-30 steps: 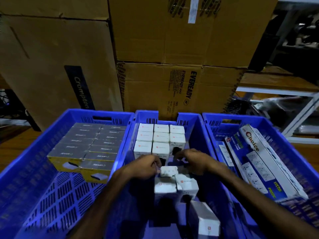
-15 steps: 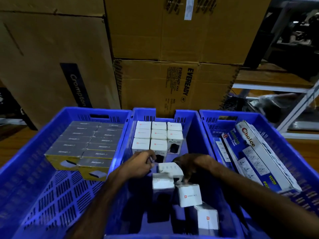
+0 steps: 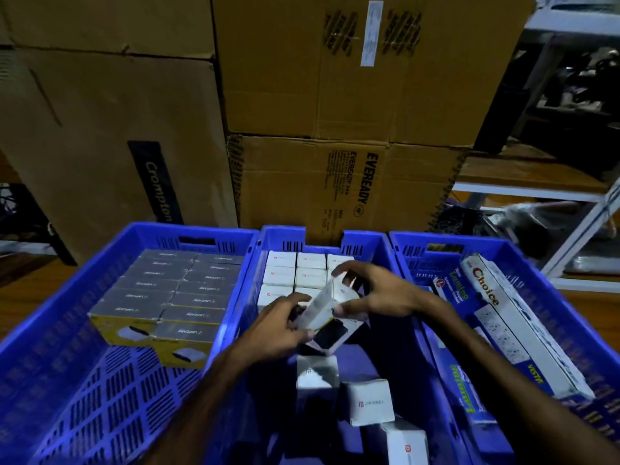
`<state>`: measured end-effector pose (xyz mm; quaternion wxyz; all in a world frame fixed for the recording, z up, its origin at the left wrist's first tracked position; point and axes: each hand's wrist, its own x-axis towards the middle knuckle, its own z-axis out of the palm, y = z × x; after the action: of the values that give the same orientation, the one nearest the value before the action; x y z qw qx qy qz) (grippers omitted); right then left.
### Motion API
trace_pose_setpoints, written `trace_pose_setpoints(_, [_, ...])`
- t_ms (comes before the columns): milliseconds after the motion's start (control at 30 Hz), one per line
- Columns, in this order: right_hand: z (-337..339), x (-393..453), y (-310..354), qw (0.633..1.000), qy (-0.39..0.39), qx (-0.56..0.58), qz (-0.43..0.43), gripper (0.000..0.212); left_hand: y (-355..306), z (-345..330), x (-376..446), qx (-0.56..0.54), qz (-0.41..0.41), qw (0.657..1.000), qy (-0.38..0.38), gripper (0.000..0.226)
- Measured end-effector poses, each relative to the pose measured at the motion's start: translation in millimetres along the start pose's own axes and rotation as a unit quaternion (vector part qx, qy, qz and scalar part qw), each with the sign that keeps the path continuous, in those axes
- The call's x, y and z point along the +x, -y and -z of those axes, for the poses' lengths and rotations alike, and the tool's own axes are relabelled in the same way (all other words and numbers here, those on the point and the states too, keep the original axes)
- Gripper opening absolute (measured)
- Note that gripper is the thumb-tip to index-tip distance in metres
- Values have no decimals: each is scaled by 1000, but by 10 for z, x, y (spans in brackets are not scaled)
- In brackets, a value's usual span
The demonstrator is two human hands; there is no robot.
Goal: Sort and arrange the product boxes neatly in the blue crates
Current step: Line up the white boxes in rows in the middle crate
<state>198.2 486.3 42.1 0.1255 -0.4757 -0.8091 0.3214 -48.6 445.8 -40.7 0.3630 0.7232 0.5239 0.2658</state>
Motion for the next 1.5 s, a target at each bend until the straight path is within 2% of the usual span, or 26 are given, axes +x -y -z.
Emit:
trace_pose_setpoints(100, [17,-15,109,996,-43,74,31,65,-89,-11,-19,-69,-9,997,-25,63])
trace_pose_setpoints(233, [-35,-36,204,988,-76,123,46,67,-182,-33,-29,-152,25,987,-45,57])
trace_pose_setpoints(300, [2,-68,202,993,-83,74,43,69,-202,-26,-29,-187,36,981,-46,55])
trace_pose_setpoints(400, [65,-105,125,994,-79,-65,36,76,-158,-12,-13,-199,47,978,-48,53])
trace_pose_setpoints(600, [184,-106,20,988,-97,-123,16,72,-80,-77,22,-213,76,972,-65,67])
trace_pose_setpoints(700, [231,-77,-13,985,-83,-145,-32,65,-10,-64,65,-189,84,976,-67,70])
trace_pose_setpoints(833, [34,86,-123,968,-38,-218,-120,59,113,-79,104,-149,90,983,-62,57])
trace_pose_setpoints(933, [-186,224,-189,957,-56,-212,-192,60,150,-92,105,-148,83,984,-63,43])
trace_pose_setpoints(1033, [-370,306,-234,953,-85,-175,-234,52,178,-82,107,-116,79,988,-70,37])
trace_pose_setpoints(1367, [-870,299,-508,957,-175,-107,-205,23,244,-79,120,-68,74,993,-56,28])
trace_pose_setpoints(1500, [-829,279,-514,952,-183,-86,-228,27,205,-81,98,-29,60,997,-50,27])
